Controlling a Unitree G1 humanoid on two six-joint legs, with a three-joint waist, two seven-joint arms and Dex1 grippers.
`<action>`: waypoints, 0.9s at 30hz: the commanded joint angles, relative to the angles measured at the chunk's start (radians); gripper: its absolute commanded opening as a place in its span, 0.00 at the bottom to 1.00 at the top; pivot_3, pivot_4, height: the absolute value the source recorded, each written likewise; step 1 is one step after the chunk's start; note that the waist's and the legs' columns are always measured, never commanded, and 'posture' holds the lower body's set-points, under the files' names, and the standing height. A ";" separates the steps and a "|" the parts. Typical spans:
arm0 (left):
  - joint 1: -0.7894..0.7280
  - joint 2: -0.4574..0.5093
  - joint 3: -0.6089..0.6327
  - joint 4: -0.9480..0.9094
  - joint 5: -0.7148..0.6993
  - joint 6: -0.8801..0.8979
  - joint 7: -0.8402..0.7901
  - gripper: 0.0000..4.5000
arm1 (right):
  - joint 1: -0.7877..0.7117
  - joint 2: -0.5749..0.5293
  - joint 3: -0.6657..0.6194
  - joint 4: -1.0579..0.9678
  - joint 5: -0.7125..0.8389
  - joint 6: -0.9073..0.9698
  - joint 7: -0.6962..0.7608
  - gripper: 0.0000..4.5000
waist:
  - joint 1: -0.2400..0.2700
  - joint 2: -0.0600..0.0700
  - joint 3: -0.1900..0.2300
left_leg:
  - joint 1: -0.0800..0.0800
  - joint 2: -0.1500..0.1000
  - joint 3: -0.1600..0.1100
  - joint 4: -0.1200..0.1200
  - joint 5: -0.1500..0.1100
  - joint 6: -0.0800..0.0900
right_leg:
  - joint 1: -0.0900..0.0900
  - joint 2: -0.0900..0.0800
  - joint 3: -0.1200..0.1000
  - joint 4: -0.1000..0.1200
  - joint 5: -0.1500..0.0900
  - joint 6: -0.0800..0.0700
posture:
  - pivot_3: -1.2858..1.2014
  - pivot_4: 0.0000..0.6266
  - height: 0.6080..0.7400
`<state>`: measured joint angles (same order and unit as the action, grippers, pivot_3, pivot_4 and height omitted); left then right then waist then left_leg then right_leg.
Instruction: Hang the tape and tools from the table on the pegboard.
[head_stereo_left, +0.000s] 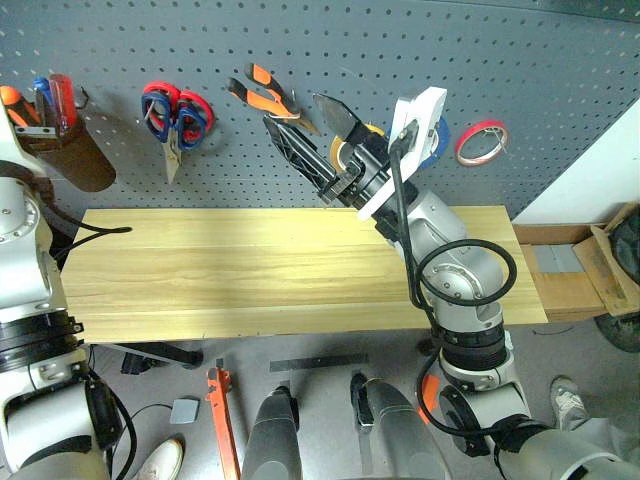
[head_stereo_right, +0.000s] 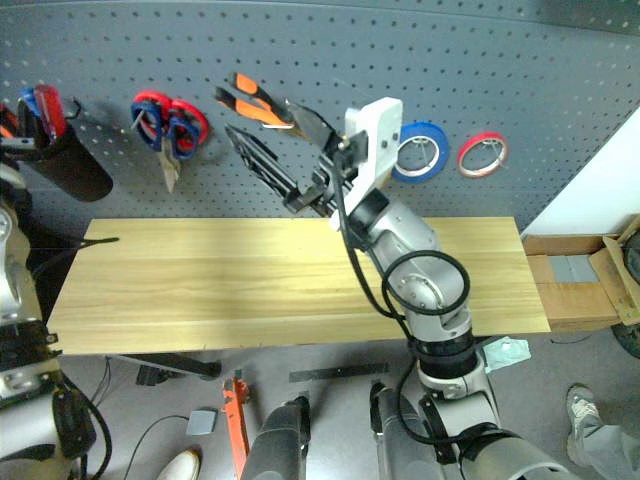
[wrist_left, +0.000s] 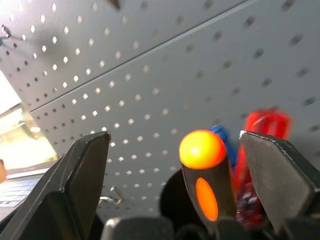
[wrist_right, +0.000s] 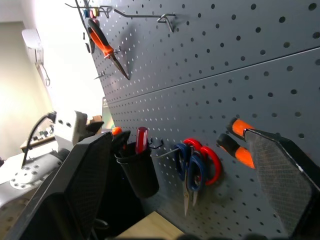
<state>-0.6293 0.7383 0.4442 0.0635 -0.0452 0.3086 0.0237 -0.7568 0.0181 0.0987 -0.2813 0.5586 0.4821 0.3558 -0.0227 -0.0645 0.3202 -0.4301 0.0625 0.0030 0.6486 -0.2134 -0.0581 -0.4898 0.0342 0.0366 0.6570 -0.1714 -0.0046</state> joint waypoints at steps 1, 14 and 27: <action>0.015 -0.046 0.037 -0.236 -0.001 0.114 0.064 0.99 | 0.022 -0.033 -0.015 -0.107 0.021 0.011 0.013 1.00 | 0.000 0.000 0.000 | 0.000 0.000 0.000 0.000 0.000 0.000 | 0.000 0.000 0.000 0.000 0.000 0.000 | 0.53 0.49 1.00; 0.260 -0.449 -0.242 -0.791 -0.005 0.610 0.143 0.99 | 0.298 -0.251 -0.010 -0.272 -0.063 0.167 -0.089 1.00 | -0.001 0.002 -0.005 | 0.012 -0.002 0.001 -0.003 0.000 0.000 | 0.016 0.000 0.002 -0.011 0.000 0.001 | 0.53 0.43 1.00; 0.646 -0.656 -0.315 -0.601 -0.014 0.479 0.091 0.99 | 0.534 -0.253 -0.032 -0.061 -0.319 0.209 -0.290 1.00 | -0.008 0.003 -0.008 | 0.014 -0.001 0.000 -0.002 0.001 0.002 | 0.016 0.007 0.005 -0.011 0.000 0.000 | 0.52 0.43 1.00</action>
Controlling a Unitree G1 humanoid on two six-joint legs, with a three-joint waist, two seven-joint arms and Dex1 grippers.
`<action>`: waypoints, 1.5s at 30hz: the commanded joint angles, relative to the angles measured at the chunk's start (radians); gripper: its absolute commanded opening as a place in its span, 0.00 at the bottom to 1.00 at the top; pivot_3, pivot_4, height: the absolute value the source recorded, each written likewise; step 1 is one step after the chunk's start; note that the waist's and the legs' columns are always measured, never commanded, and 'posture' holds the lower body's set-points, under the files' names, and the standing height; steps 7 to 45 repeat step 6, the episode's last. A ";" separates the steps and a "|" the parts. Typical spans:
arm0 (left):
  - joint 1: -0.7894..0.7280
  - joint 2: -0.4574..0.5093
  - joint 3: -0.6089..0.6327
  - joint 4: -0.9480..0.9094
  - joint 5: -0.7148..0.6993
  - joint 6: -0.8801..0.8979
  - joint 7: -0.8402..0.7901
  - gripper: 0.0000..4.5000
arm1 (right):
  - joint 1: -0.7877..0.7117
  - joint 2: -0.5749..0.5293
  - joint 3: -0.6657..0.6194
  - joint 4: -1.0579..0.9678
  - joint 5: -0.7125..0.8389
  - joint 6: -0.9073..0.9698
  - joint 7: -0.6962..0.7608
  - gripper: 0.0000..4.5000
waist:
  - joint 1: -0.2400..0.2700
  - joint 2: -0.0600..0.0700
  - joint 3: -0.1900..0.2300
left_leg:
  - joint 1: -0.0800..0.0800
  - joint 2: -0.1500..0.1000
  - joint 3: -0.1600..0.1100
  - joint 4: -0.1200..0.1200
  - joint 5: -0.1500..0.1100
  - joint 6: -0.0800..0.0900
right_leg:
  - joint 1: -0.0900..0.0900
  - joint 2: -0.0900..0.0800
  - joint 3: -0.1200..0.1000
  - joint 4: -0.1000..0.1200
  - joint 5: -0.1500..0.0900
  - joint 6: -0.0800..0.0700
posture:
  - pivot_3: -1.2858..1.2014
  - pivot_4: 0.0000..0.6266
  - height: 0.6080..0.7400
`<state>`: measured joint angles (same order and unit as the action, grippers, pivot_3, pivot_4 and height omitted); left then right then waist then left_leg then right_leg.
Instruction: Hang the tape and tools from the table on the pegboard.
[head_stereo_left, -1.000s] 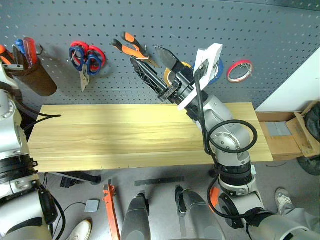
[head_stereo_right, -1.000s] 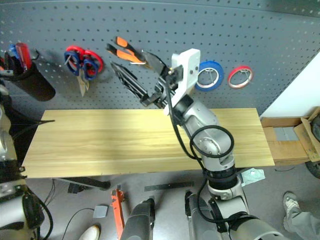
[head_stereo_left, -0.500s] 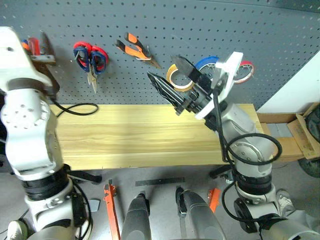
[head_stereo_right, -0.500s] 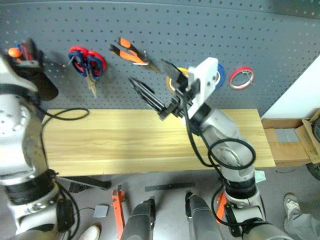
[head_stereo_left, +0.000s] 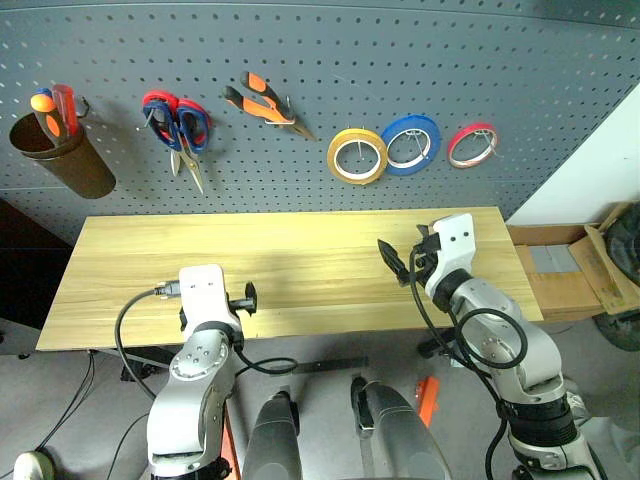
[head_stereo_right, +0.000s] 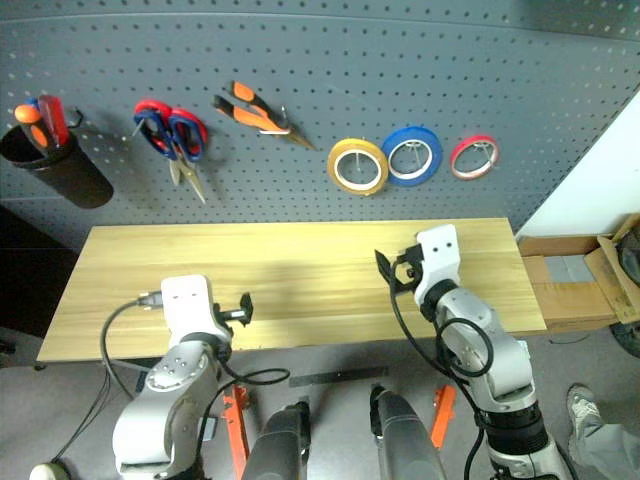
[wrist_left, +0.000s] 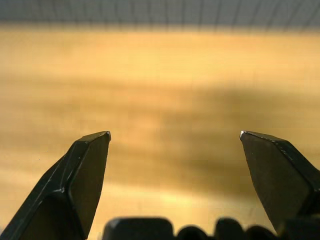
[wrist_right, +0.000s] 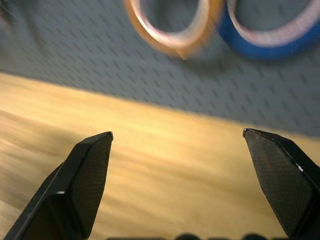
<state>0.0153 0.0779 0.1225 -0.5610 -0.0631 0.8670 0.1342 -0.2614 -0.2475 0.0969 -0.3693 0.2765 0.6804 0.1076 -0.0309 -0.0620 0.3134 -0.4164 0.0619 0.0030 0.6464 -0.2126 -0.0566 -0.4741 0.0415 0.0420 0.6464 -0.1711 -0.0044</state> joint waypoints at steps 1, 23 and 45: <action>-0.010 0.011 0.008 0.038 0.002 -0.096 -0.031 0.99 | 0.045 0.016 -0.035 0.038 -0.047 0.005 -0.049 1.00 | 0.001 0.000 -0.002 | 0.000 0.000 0.000 0.000 0.000 0.000 | 0.000 0.000 0.000 -0.001 0.000 0.000 | 0.52 0.43 1.00; -0.067 0.050 0.017 0.085 -0.004 -0.118 -0.071 0.99 | 0.027 0.023 -0.038 0.073 -0.074 -0.032 -0.034 1.00 | 0.001 0.000 -0.002 | -0.001 -0.001 0.002 0.000 0.000 0.000 | 0.000 0.000 0.001 -0.002 0.000 0.000 | 0.52 0.42 1.00; -0.067 0.050 0.017 0.085 -0.004 -0.118 -0.071 0.99 | 0.027 0.023 -0.038 0.073 -0.074 -0.032 -0.034 1.00 | 0.001 0.000 -0.002 | -0.001 -0.001 0.002 0.000 0.000 0.000 | 0.000 0.000 0.001 -0.002 0.000 0.000 | 0.52 0.42 1.00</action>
